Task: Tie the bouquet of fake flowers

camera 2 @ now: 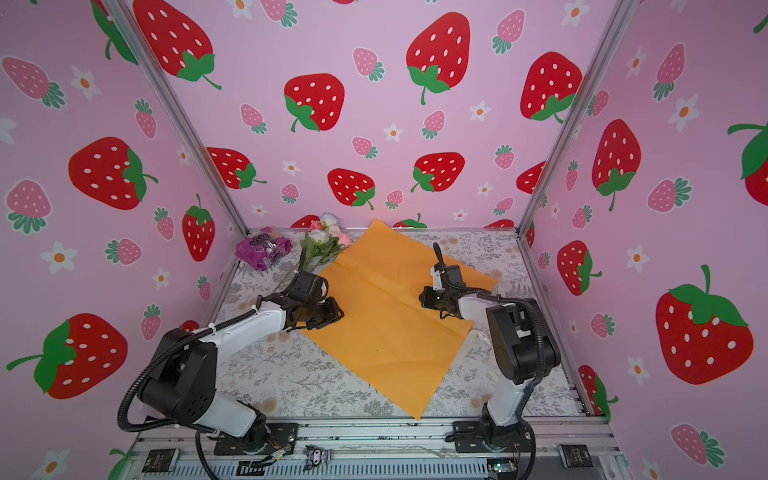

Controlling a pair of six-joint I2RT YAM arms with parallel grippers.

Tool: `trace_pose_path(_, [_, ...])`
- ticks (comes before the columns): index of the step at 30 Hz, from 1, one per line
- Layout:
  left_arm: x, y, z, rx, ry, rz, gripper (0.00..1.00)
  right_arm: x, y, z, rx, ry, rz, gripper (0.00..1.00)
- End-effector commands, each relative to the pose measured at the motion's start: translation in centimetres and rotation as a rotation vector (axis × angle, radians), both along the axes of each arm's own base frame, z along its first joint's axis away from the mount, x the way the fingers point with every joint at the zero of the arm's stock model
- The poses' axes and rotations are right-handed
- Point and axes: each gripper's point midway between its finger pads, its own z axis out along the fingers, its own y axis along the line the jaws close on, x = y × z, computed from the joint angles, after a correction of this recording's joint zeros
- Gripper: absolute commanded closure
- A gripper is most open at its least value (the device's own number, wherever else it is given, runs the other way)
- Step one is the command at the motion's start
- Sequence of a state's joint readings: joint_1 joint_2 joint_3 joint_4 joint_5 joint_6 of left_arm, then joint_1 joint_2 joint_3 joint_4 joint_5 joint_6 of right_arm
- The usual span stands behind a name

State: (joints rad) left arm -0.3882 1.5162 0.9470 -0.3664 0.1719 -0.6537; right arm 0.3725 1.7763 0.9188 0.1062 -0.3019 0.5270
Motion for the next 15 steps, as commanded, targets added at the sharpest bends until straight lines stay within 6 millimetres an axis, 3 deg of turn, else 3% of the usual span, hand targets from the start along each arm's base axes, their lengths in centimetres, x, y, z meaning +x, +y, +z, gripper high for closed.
trace_pose_path(1, [1.6, 4.7, 2.5, 0.191, -0.026, -0.009, 0.57, 0.5, -1.2, -1.3, -0.080, 0.009, -0.054, 0.83])
trace_pose_path(5, [3.7, 9.7, 3.1, 0.289, 0.030, 0.022, 0.58, 0.2, -1.4, -2.9, -0.091, 0.049, -0.056, 0.83])
trace_pose_path(8, [5.4, 13.0, 3.4, 0.300, 0.060, 0.068, 0.56, 0.2, -1.1, -2.7, -0.075, 0.052, -0.045, 0.83])
trace_pose_path(15, [10.0, 19.4, 3.0, 0.450, 0.101, 0.020, 0.51, 1.0, 0.4, 3.5, 0.009, -0.067, 0.007, 0.80])
